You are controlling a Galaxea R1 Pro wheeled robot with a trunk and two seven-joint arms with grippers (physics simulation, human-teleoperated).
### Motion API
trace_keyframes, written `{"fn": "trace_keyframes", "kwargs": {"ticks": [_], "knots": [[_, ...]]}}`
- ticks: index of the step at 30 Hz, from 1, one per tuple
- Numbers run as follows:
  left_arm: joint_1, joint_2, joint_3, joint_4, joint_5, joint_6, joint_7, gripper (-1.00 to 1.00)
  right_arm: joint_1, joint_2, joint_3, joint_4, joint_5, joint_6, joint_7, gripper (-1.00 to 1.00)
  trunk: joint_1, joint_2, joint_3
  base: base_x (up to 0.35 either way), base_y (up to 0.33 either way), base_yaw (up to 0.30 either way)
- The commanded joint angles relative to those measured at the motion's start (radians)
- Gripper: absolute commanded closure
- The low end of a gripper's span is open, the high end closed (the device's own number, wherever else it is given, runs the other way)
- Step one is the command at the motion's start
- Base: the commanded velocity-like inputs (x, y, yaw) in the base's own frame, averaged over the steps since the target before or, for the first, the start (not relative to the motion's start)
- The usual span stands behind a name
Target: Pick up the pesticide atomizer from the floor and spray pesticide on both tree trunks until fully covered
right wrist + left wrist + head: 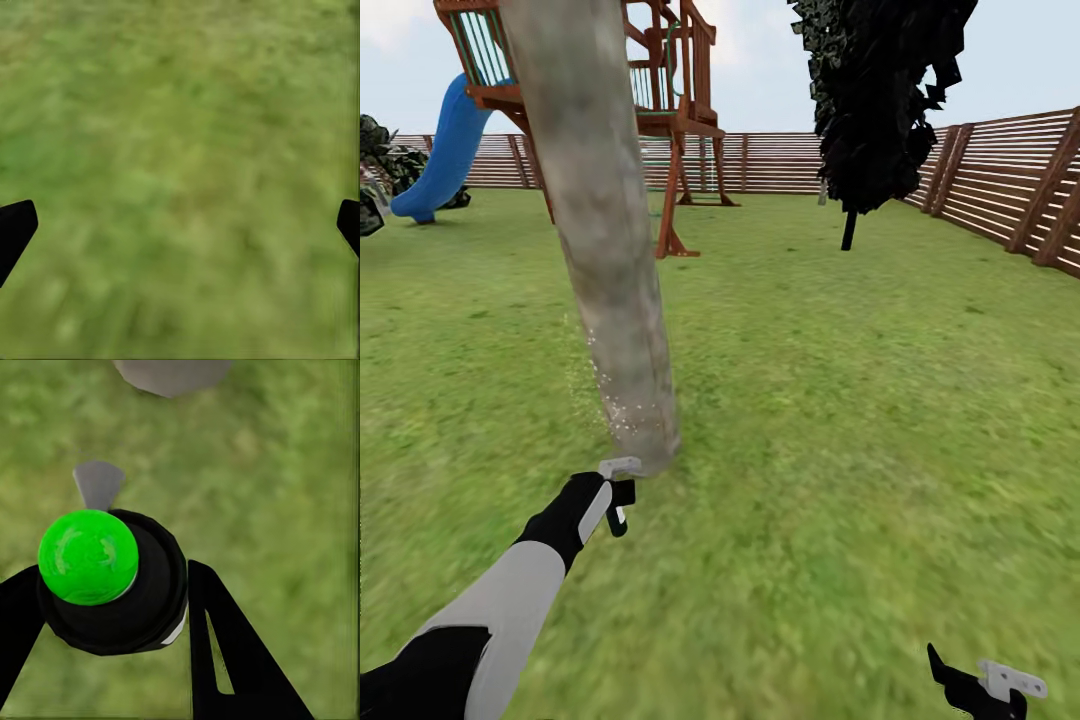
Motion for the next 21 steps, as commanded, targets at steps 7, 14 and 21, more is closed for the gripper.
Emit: {"fn": "trace_keyframes", "kwargs": {"ticks": [7, 14, 21], "knots": [[0.0, 0.001, -0.001, -0.001, 0.0, 0.0, -0.002, 1.0, 0.0, 0.0, 0.0, 0.0, 0.0, 0.0, 0.0, -1.0, 0.0, 0.0, 0.0, 0.0, -0.271, 0.263], [0.0, 0.003, -0.001, -0.002, 0.0, -0.001, -0.002, 1.0, 0.0, 0.0, 0.0, 0.0, 0.0, 0.0, 0.0, -1.0, 0.0, 0.0, 0.0, 0.0, -0.271, 0.247], [0.001, 0.002, -0.002, 0.008, 0.0, -0.003, 0.001, 1.0, 0.0, 0.0, 0.0, 0.0, 0.0, 0.0, 0.0, -1.0, 0.0, 0.0, 0.0, 0.0, -0.271, 0.116]]}}
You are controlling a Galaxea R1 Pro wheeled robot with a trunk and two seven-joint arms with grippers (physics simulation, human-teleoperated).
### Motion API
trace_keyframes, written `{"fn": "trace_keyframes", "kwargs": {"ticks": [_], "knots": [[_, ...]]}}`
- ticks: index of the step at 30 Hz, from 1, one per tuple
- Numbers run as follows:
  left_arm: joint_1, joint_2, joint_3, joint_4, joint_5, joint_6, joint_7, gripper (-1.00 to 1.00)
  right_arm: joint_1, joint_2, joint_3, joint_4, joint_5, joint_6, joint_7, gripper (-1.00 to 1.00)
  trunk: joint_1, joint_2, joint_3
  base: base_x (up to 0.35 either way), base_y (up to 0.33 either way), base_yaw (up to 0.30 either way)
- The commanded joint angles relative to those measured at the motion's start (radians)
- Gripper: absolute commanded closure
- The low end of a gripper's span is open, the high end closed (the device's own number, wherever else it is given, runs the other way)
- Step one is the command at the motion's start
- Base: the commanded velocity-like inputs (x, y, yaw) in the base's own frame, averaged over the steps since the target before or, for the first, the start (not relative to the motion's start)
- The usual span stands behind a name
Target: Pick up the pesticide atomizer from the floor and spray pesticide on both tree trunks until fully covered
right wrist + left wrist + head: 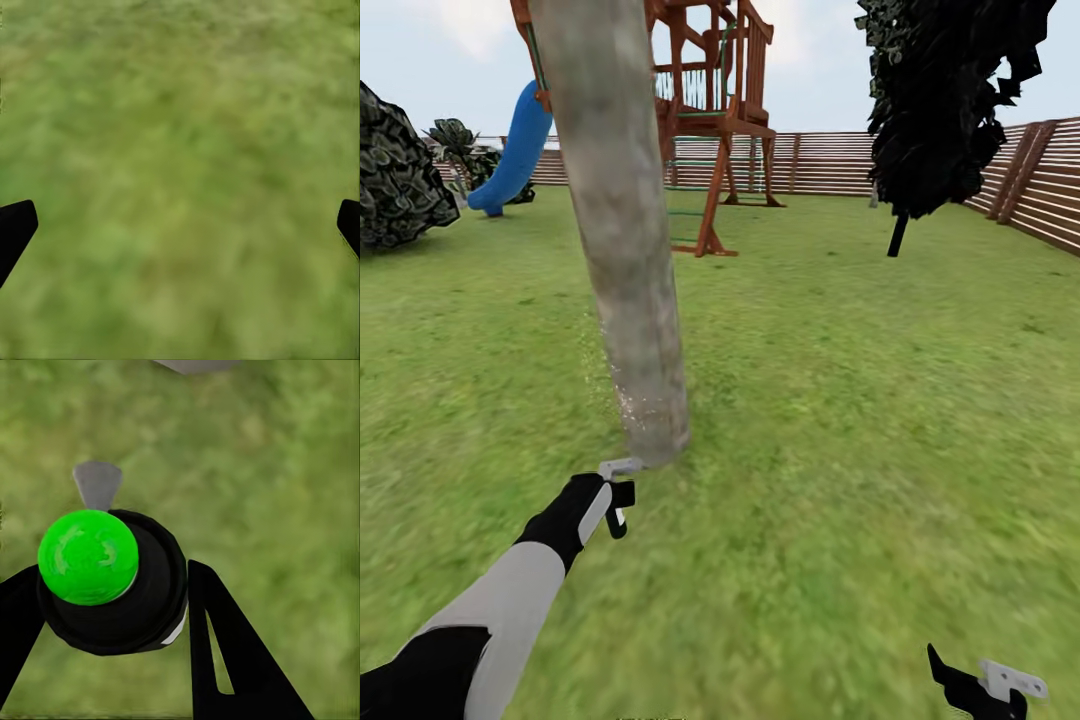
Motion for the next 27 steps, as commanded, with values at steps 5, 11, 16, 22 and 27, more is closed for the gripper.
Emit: {"fn": "trace_keyframes", "kwargs": {"ticks": [5, 11, 16, 22, 27], "knots": [[0.001, 0.0, -0.003, 0.005, -0.008, 0.0, 0.0, 1.0, 0.0, 0.001, 0.0, 0.001, 0.001, 0.0, 0.0, -1.0, 0.0, 0.0, 0.0, 0.0, -0.271, 0.277], [0.002, 0.001, -0.005, 0.001, -0.01, 0.0, -0.01, 1.0, 0.0, 0.002, 0.0, 0.002, 0.001, 0.0, 0.0, -1.0, 0.0, 0.0, 0.0, 0.0, -0.206, 0.161], [-0.002, -0.027, -0.023, -0.013, -0.009, 0.001, -0.018, 1.0, 0.0, 0.002, 0.0, 0.001, 0.0, 0.0, 0.0, -1.0, 0.0, 0.0, 0.0, 0.0, -0.013, 0.006], [-0.086, -0.074, -0.085, -0.032, -0.012, 0.027, -0.017, 1.0, 0.0, 0.002, 0.0, 0.0, -0.001, 0.0, 0.0, -1.0, 0.0, 0.0, 0.0, 0.0, 0.0, 0.0], [-0.11, 0.003, -0.085, -0.101, -0.017, 0.054, -0.012, 1.0, 0.0, 0.001, 0.0, 0.0, 0.0, 0.0, 0.0, -1.0, 0.0, 0.0, 0.0, 0.0, 0.0, -0.099]]}}
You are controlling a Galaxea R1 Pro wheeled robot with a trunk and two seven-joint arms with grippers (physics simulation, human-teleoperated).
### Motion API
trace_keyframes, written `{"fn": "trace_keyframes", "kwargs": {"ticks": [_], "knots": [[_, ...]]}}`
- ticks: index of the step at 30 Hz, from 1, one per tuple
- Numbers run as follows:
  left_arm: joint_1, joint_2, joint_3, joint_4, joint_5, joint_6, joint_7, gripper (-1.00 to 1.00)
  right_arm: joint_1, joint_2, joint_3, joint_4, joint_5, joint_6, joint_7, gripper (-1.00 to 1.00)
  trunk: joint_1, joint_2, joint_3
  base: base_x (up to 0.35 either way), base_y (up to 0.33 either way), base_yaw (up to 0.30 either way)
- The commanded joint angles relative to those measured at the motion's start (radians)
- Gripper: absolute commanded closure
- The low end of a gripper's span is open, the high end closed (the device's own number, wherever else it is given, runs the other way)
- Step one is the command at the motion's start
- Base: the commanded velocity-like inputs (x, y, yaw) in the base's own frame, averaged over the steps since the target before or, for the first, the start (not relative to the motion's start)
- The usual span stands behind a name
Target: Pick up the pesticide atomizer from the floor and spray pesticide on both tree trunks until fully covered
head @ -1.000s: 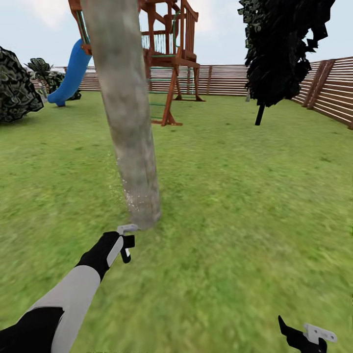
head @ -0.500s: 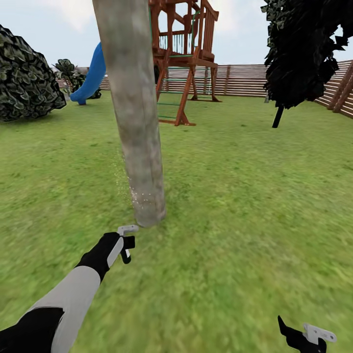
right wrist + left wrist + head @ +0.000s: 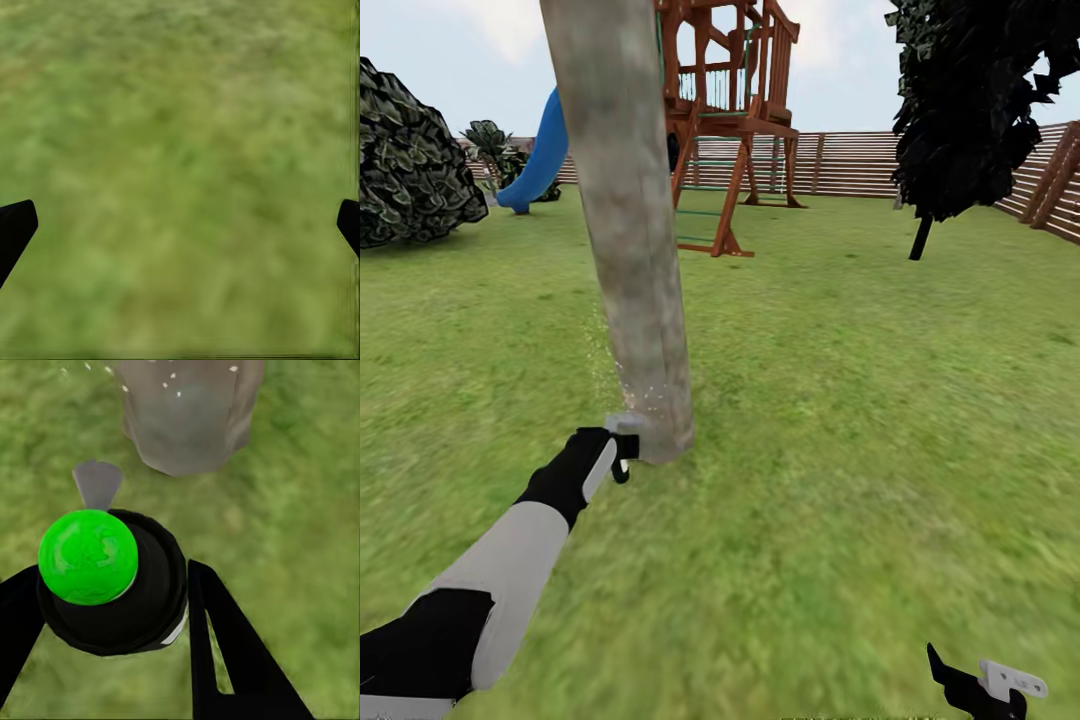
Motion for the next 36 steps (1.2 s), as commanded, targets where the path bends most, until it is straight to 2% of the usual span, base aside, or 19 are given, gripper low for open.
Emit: {"fn": "trace_keyframes", "kwargs": {"ticks": [1, 2, 4, 8, 11, 13, 16, 18, 19, 22, 25, 26, 28, 29, 32, 33, 34, 35, 36], "knots": [[0.004, 0.019, -0.001, -0.012, 0.01, -0.001, 0.0, 1.0, 0.0, 0.0, 0.0, 0.0, 0.0, 0.0, 0.0, -1.0, 0.0, 0.0, 0.0, 0.0, 0.0, -0.245], [0.008, 0.034, -0.002, -0.026, 0.01, -0.001, 0.002, 1.0, 0.0, 0.0, 0.0, 0.0, 0.0, 0.0, 0.0, -1.0, 0.0, 0.0, 0.0, 0.0, 0.0, -0.261], [0.011, 0.034, -0.004, -0.033, 0.012, -0.002, 0.003, 1.0, 0.0, 0.0, 0.0, 0.0, 0.001, 0.0, 0.0, -1.0, 0.0, 0.0, 0.0, 0.0, 0.0, -0.267], [0.01, -0.001, -0.002, -0.037, 0.014, -0.004, 0.002, 1.0, 0.0, -0.001, -0.001, 0.0, 0.0, 0.0, 0.0, -1.0, 0.0, 0.0, 0.0, 0.12, 0.0, -0.129], [0.009, -0.012, -0.002, -0.04, 0.013, -0.007, 0.003, 1.0, 0.0, -0.001, -0.001, 0.0, 0.0, 0.0, 0.0, -1.0, 0.0, 0.0, 0.0, 0.294, 0.0, -0.007], [0.012, 0.005, 0.004, -0.099, 0.011, -0.008, -0.003, 1.0, 0.0, -0.001, -0.001, 0.0, 0.0, 0.0, 0.0, -1.0, 0.0, 0.0, 0.0, 0.077, 0.0, -0.001], [0.015, 0.069, 0.01, -0.143, 0.021, -0.004, -0.005, 1.0, 0.0, -0.001, 0.0, 0.0, 0.0, 0.0, 0.0, -1.0, 0.0, 0.0, 0.0, 0.014, 0.0, 0.0], [0.016, 0.083, 0.008, -0.15, 0.025, -0.004, -0.005, 1.0, 0.0, -0.001, -0.001, 0.0, 0.0, 0.0, 0.0, -1.0, 0.0, 0.0, 0.0, 0.001, 0.0, 0.0], [0.015, 0.072, 0.005, -0.151, 0.026, -0.003, -0.005, 1.0, 0.0, -0.001, -0.001, 0.0, 0.0, 0.0, 0.0, -1.0, 0.0, 0.0, 0.0, 0.0, 0.0, 0.0], [0.01, -0.015, 0.0, -0.153, 0.026, -0.001, -0.005, 1.0, 0.0, -0.001, -0.001, 0.0, 0.0, 0.0, 0.0, -1.0, 0.0, 0.0, 0.0, 0.0, 0.0, 0.0], [0.004, -0.034, 0.001, -0.154, 0.027, 0.0, -0.005, 1.0, 0.0, -0.001, -0.002, 0.0, 0.0, 0.0, 0.0, -1.0, 0.0, 0.0, 0.0, 0.0, 0.0, 0.0], [0.004, -0.032, 0.002, -0.166, 0.027, 0.005, -0.005, 1.0, 0.0, -0.001, -0.002, 0.0, 0.0, 0.0, 0.0, -1.0, 0.0, 0.0, 0.0, 0.0, 0.0, 0.0], [0.004, -0.017, 0.01, -0.265, 0.026, 0.098, -0.006, 1.0, 0.0, -0.001, -0.001, 0.0, 0.0, 0.0, 0.0, -1.0, 0.0, 0.0, 0.0, 0.0, 0.0, 0.0], [0.005, -0.004, 0.011, -0.288, 0.026, 0.11, -0.006, 1.0, 0.0, -0.001, -0.001, 0.0, 0.0, 0.0, 0.0, -1.0, 0.0, 0.0, 0.0, 0.0, 0.0, 0.0], [0.006, 0.092, 0.026, -0.314, 0.027, 0.123, -0.027, 1.0, 0.0, -0.001, -0.001, 0.0, 0.0, 0.0, 0.0, -1.0, 0.0, 0.0, 0.0, 0.0, 0.0, 0.0], [0.006, 0.119, 0.07, -0.315, 0.027, 0.124, -0.057, 1.0, 0.0, -0.001, 0.0, 0.0, 0.0, 0.0, 0.0, -1.0, 0.0, 0.0, 0.0, 0.0, 0.0, 0.0], [0.003, 0.122, 0.11, -0.317, 0.027, 0.142, -0.095, 1.0, 0.0, -0.001, 0.0, 0.0, 0.0, 0.0, 0.0, -1.0, 0.0, 0.0, 0.0, 0.0, 0.0, 0.0], [0.002, 0.097, 0.105, -0.317, 0.026, 0.147, -0.1, 1.0, 0.0, -0.001, 0.0, 0.0, 0.0, 0.0, 0.0, -1.0, 0.0, 0.0, 0.0, 0.0, 0.0, 0.0], [0.0, 0.052, 0.064, -0.318, 0.02, 0.168, -0.101, 1.0, 0.0, -0.001, 0.0, 0.0, 0.0, 0.0, 0.0, -1.0, 0.0, 0.0, 0.0, 0.0, 0.0, 0.0]]}}
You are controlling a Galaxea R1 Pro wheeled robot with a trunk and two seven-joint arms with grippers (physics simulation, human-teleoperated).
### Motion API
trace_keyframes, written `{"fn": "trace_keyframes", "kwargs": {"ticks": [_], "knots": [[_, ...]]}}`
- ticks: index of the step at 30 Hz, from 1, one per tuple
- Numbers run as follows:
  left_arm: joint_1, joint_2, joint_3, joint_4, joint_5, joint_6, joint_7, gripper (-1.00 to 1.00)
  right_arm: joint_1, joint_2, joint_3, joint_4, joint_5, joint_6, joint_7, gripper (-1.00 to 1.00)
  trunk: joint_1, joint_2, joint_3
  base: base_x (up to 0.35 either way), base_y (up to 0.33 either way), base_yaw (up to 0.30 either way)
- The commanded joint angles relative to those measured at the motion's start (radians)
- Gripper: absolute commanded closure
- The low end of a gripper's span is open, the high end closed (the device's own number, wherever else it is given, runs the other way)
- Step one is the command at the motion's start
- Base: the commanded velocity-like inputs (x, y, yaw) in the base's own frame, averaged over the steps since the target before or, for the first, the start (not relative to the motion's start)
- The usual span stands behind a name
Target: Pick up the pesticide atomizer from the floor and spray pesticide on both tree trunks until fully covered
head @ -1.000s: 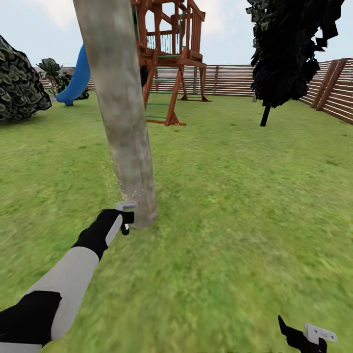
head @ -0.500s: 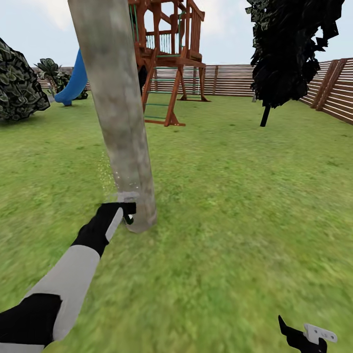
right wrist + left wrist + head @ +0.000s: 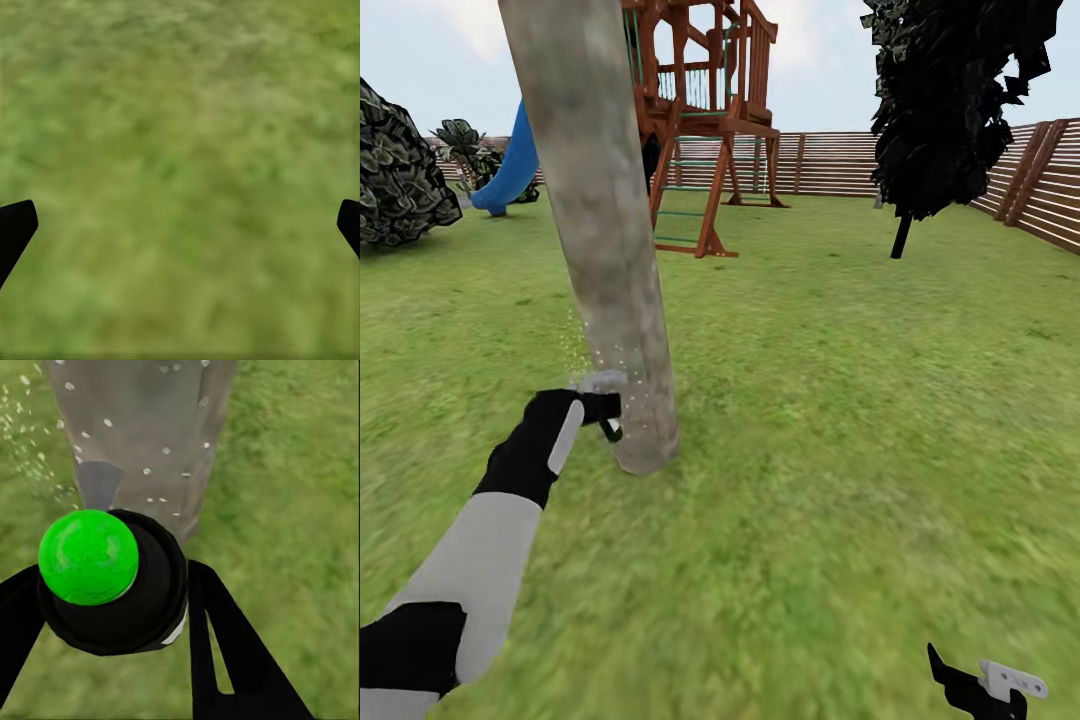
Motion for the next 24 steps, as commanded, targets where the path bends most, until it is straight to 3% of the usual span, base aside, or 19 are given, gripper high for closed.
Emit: {"fn": "trace_keyframes", "kwargs": {"ticks": [1, 2, 3, 6, 7, 9, 11, 12, 15, 16, 18, 20, 21, 24], "knots": [[-0.002, -0.033, -0.03, -0.002, 0.0, 0.038, 0.001, 1.0, 0.0, 0.0, 0.0, 0.0, 0.0, 0.0, 0.0, -1.0, 0.0, 0.0, 0.0, 0.0, 0.0, 0.0], [-0.004, -0.059, -0.04, -0.003, -0.003, 0.052, 0.001, 1.0, 0.0, 0.0, 0.0, 0.0, 0.0, 0.0, 0.0, -1.0, 0.0, 0.0, 0.0, 0.0, 0.0, 0.0], [-0.006, -0.069, -0.042, -0.003, -0.004, 0.056, 0.002, 1.0, 0.0, 0.0, 0.0, 0.0, 0.0, 0.0, 0.0, -1.0, 0.0, 0.0, 0.0, 0.0, 0.0, 0.0], [-0.029, -0.096, -0.046, -0.003, -0.006, 0.061, 0.003, 1.0, 0.0, 0.0, 0.0, 0.0, 0.0, 0.0, 0.0, -1.0, 0.0, 0.0, 0.0, 0.0, 0.0, 0.0], [-0.031, -0.093, -0.045, -0.003, -0.008, 0.063, 0.005, 1.0, 0.0, 0.0, 0.0, 0.0, 0.0, 0.0, 0.0, -1.0, 0.0, 0.0, 0.0, 0.0, 0.0, 0.0], [-0.031, -0.061, -0.039, -0.001, -0.011, 0.064, 0.005, 1.0, 0.0, 0.0, 0.0, 0.0, 0.001, 0.0, 0.0, -1.0, 0.0, 0.0, 0.0, 0.0, 0.0, 0.0], [-0.024, 0.026, -0.036, 0.0, -0.003, 0.064, 0.001, 1.0, 0.0, 0.0, 0.0, 0.0, 0.001, 0.0, 0.0, -1.0, 0.0, 0.0, 0.0, 0.0, 0.0, 0.0], [-0.02, 0.053, -0.033, 0.005, -0.003, 0.063, 0.0, 1.0, 0.0, 0.0, 0.0, 0.001, 0.001, 0.0, 0.0, -1.0, 0.0, 0.0, 0.0, 0.0, 0.0, 0.0], [-0.012, 0.059, -0.039, 0.015, -0.007, 0.051, 0.0, 1.0, 0.0, 0.001, 0.0, 0.001, 0.001, 0.0, 0.0, -1.0, 0.0, 0.0, 0.0, 0.0, 0.0, 0.0], [0.015, 0.055, -0.039, 0.018, -0.006, 0.04, 0.002, 1.0, 0.0, 0.001, 0.0, 0.001, 0.001, 0.0, 0.0, -1.0, 0.0, 0.0, 0.0, 0.0, 0.0, 0.0], [0.045, 0.051, -0.039, 0.042, -0.004, -0.022, 0.004, 1.0, 0.0, 0.002, 0.0, 0.002, 0.001, 0.0, 0.0, -1.0, 0.0, 0.0, 0.0, 0.0, 0.0, 0.0], [0.051, 0.042, -0.039, 0.15, -0.003, -0.124, 0.002, 1.0, 0.0, 0.002, 0.0, 0.001, 0.001, 0.0, 0.0, -1.0, 0.0, 0.0, 0.0, 0.0, 0.0, 0.0], [0.052, 0.03, -0.039, 0.23, -0.006, -0.206, 0.003, 1.0, 0.0, 0.002, 0.0, 0.001, 0.001, 0.0, 0.0, -1.0, 0.0, 0.0, 0.0, 0.0, 0.0, 0.0], [0.066, 0.015, -0.039, 0.364, -0.008, -0.375, 0.007, 1.0, 0.0, 0.001, 0.0, 0.001, 0.001, 0.0, 0.0, -1.0, 0.0, 0.0, 0.0, 0.0, 0.0, 0.0]]}}
